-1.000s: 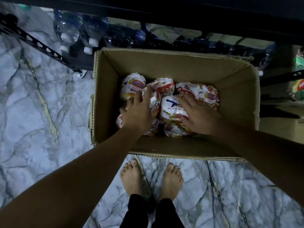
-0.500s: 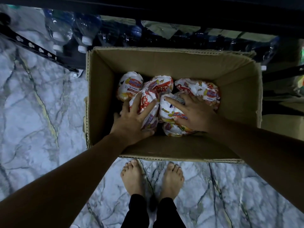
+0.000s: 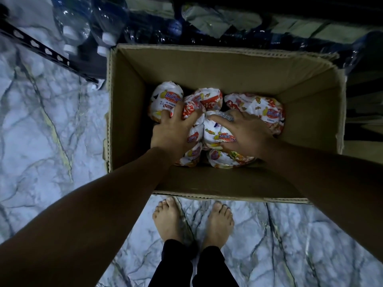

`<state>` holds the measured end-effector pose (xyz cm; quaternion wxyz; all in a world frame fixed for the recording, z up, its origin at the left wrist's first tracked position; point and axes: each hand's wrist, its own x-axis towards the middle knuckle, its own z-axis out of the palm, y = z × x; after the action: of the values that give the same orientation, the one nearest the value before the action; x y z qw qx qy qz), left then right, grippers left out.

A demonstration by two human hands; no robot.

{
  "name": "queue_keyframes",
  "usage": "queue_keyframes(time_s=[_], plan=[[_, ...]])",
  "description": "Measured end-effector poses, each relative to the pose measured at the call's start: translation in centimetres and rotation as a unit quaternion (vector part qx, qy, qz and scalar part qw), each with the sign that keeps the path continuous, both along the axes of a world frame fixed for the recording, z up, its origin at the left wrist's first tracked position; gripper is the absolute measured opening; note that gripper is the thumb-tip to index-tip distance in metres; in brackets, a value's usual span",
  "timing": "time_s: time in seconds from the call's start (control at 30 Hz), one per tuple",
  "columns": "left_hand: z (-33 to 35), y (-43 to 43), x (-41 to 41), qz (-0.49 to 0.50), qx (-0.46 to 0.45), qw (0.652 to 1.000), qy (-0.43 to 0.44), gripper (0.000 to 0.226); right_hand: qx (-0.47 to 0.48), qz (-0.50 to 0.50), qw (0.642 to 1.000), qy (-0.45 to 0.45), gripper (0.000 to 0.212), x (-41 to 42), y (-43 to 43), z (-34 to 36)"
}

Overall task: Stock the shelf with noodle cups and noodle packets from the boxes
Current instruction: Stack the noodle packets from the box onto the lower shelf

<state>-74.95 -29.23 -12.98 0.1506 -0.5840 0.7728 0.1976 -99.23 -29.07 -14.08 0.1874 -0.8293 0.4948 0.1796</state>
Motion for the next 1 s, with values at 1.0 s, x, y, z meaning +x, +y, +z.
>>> queue_keyframes(time_s=[1.0], plan=[[65.9, 3.9, 7.7, -0.104, -0.177, 0.964, 0.17, 0.092, -0.164, -0.129, 0.963, -0.169, 0.084, -0.6, 9.0, 67.5]])
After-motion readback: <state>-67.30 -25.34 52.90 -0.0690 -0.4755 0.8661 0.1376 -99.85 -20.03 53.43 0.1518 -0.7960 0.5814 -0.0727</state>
